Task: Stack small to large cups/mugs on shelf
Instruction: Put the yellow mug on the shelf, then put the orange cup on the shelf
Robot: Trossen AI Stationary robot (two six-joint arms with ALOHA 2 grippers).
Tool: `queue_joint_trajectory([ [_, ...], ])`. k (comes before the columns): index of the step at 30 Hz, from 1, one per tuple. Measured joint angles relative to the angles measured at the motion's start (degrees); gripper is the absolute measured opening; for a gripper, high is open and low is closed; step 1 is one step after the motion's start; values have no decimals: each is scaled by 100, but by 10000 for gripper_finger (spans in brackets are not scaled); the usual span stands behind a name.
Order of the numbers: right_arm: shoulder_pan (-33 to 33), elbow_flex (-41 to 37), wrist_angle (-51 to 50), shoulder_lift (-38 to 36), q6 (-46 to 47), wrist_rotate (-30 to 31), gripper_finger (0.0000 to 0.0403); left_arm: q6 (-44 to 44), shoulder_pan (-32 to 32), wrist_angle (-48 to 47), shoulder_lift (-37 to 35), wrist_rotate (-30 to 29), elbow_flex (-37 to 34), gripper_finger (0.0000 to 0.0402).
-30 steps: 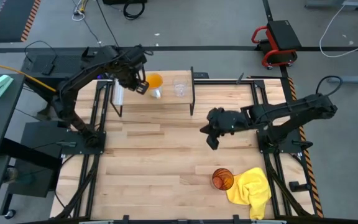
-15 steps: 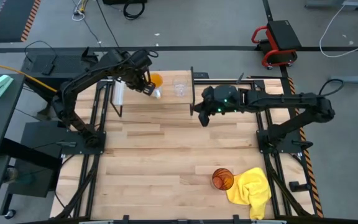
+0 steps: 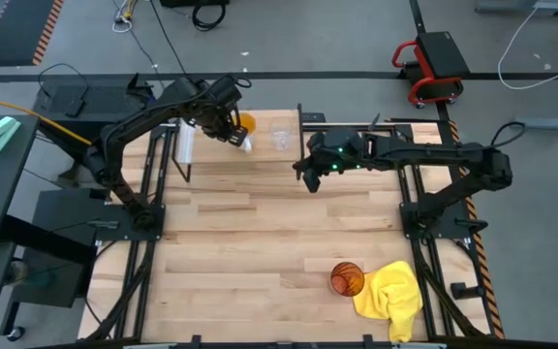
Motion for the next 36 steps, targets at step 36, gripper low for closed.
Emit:
queue_joint_trajectory([
  [36,26,0,-158,30,22,-23,0,169,318,114,-5,-116,2,25],
])
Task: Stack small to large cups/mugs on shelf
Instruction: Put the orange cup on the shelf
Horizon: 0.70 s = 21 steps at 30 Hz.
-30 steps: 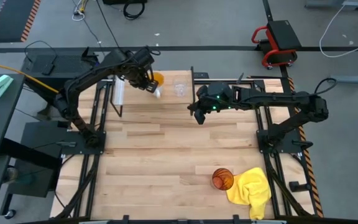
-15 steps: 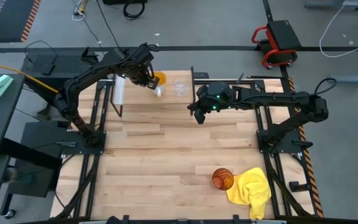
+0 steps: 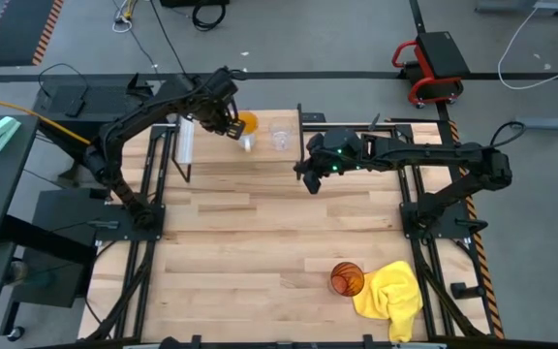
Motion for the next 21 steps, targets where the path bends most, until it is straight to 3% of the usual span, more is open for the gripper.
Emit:
queue_joint_trajectory([
  [9,35,194,-832,-230,25,-9,2,-6,-37,-1226,-249,-18,4,36],
  [16,451,845,-2523,-639,39,-10,6,-336,-862,-1345,-650,6,9,28],
  [21,1074,953,-3495,-1146,546,272,7,-681,-1647,-1308,-858,-17,9,23],
])
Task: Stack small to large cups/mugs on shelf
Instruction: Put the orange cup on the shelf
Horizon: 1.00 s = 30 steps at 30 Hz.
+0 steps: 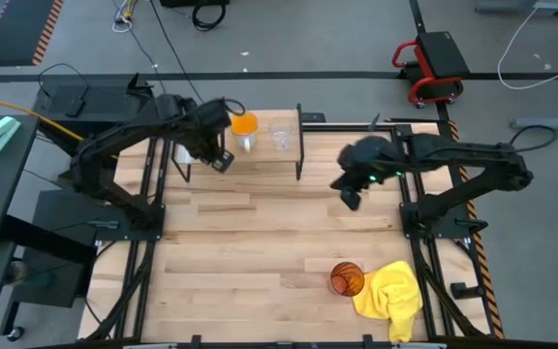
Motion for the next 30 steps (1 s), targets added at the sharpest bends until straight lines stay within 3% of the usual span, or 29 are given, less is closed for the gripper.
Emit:
queue_joint_trajectory([
  [6,1202,4,-925,-628,1300,977,7,-416,-948,294,-62,-354,-2,32],
  [13,3099,-296,-1164,-872,3230,2158,8,-679,-1795,913,-51,-976,-2,34],
  [21,4946,-1238,-1088,-456,5886,2953,8,-1022,-2354,1108,-51,-1363,-2,23],
  [30,6044,-1513,-923,366,7970,3424,34,-1283,-2688,1127,-51,-1630,-4,34],
])
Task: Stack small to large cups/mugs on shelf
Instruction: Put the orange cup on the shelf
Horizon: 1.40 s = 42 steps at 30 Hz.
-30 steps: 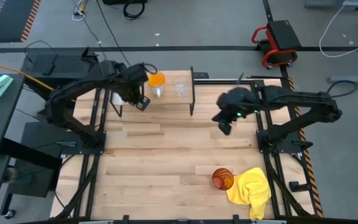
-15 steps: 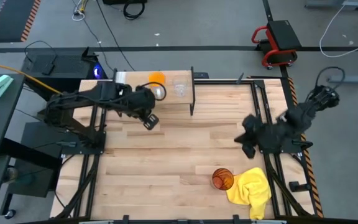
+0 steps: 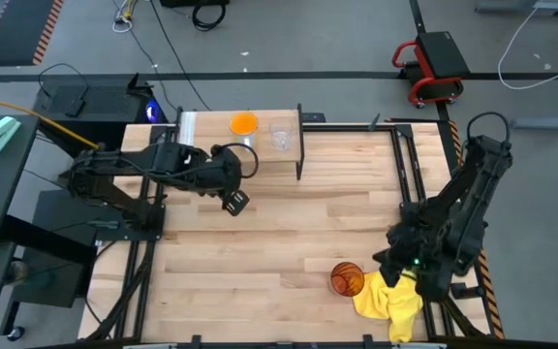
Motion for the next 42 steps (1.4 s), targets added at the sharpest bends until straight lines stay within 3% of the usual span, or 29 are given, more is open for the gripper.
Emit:
queue_joint_trajectory([
  [11,917,0,436,1080,1849,7,76,-151,-236,35,0,-210,0,28],
  [20,728,0,1172,1949,1918,24,62,-144,-271,192,2,-450,-2,28],
  [28,363,0,1497,2216,1377,11,60,-142,-271,236,2,-450,-4,33],
  [42,-518,0,2348,2216,-409,-157,59,-123,-271,217,2,-450,-4,27],
])
